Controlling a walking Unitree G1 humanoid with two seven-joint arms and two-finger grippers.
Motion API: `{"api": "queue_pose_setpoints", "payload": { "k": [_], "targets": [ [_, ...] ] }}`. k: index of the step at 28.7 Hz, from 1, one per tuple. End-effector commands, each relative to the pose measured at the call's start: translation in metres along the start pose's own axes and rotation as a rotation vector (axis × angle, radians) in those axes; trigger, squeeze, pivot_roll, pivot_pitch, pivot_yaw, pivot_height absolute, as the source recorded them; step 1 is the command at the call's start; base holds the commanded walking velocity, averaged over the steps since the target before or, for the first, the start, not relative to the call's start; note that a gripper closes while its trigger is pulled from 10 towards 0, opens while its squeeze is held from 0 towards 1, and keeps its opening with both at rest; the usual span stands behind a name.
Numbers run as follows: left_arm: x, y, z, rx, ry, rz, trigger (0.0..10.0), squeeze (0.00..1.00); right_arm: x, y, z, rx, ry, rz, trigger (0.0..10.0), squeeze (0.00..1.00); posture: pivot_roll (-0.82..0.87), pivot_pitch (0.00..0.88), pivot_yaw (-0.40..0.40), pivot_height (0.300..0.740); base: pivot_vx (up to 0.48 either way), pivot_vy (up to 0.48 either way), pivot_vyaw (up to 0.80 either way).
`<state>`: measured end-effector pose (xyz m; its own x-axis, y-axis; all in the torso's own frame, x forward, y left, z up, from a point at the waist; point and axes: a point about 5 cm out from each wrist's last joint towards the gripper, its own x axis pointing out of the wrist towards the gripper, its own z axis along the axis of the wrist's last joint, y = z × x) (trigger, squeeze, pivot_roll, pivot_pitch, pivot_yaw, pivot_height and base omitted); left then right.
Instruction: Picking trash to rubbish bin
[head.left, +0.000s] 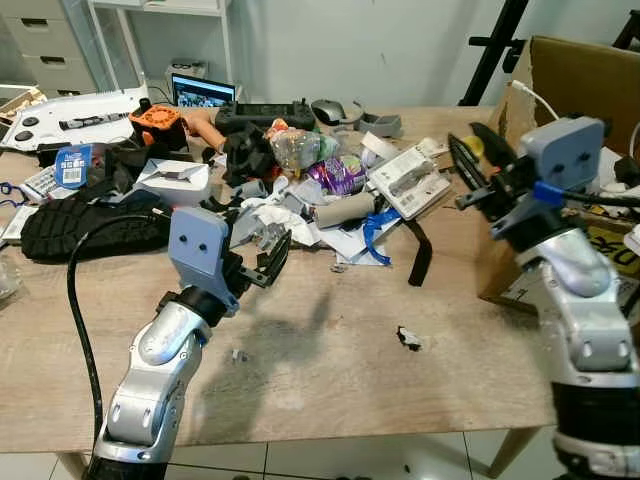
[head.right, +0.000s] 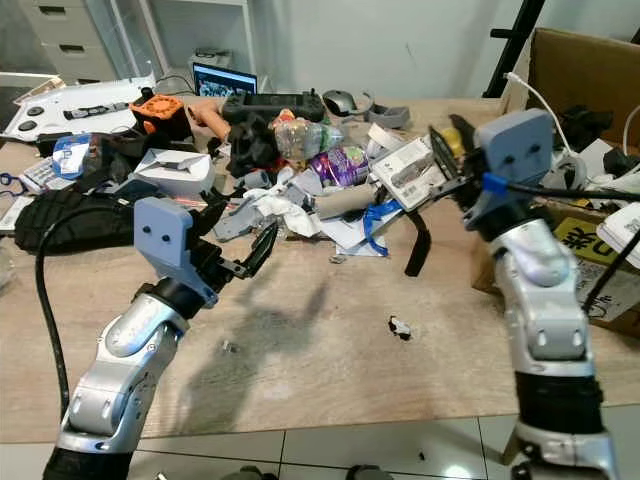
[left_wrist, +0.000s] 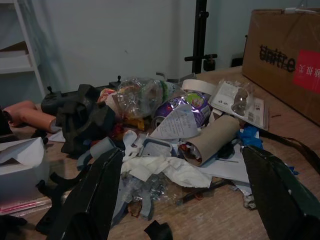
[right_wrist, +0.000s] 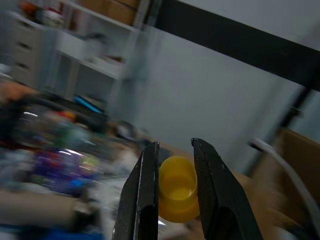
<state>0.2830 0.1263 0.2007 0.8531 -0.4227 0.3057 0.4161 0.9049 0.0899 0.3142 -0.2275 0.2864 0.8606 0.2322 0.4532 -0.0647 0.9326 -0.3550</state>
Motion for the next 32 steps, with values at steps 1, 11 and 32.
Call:
{"api": "queue_pose_setpoints", "payload": {
  "k": [1,11,32],
  "targets": [
    [0.000,-0.002,-0.003,-0.020,0.003,-0.003,10.0,0.00,-0.002,-0.018,0.004,-0.033,-0.015,-0.076,8.8,0.00,0.01,0.190,0.005,0.740,0.000,0.000,0.00],
    [0.001,-0.006,-0.004,-0.031,0.011,-0.041,10.0,0.00,-0.030,-0.086,-0.013,-0.089,0.175,-0.436,10.0,1.00,0.01,0.218,0.009,0.740,0.000,0.000,0.00],
    [0.003,-0.002,-0.006,-0.011,0.014,-0.008,10.0,0.00,-0.001,0.040,0.027,0.267,-0.158,0.352,10.0,0.00,0.01,0.230,-0.004,0.740,0.000,0.000,0.00]
  ]
}}
